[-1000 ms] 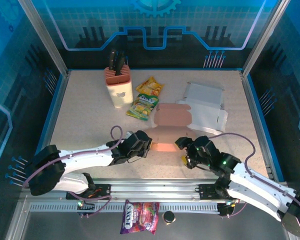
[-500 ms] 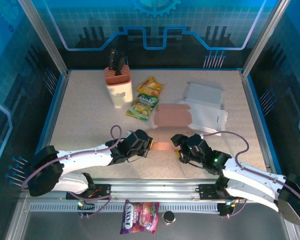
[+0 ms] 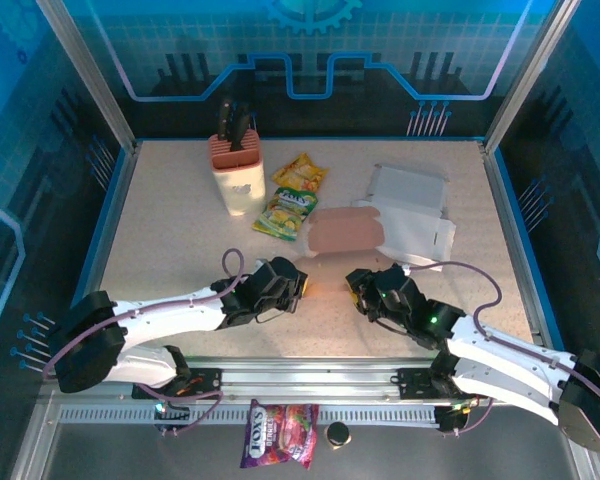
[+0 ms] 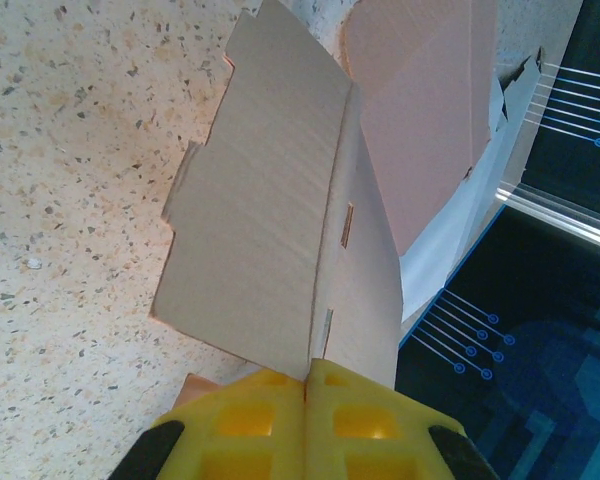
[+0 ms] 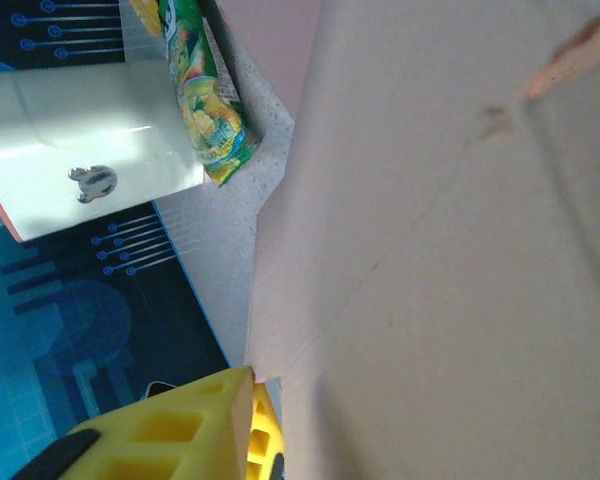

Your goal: Fold the paper box

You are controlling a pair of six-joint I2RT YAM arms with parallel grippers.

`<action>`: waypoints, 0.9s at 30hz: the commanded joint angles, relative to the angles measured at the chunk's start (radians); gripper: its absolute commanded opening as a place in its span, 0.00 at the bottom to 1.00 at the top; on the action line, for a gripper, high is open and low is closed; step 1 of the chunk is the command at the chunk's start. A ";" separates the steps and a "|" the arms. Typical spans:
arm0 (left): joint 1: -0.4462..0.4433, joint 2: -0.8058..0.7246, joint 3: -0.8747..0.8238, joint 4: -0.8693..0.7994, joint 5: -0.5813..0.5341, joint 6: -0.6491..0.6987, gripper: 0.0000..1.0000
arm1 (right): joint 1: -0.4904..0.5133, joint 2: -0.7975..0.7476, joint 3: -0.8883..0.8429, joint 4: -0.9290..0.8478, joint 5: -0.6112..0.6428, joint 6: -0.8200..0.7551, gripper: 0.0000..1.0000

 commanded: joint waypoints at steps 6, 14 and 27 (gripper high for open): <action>0.010 -0.037 0.025 -0.002 0.018 0.025 0.00 | -0.018 0.026 0.077 -0.063 0.026 0.025 0.10; 0.033 -0.090 0.056 -0.048 0.027 0.123 0.24 | -0.085 0.063 0.222 -0.174 -0.028 -0.054 0.00; 0.118 -0.279 0.339 -0.479 -0.012 0.568 0.80 | -0.292 0.234 0.619 -0.243 -0.205 -0.218 0.00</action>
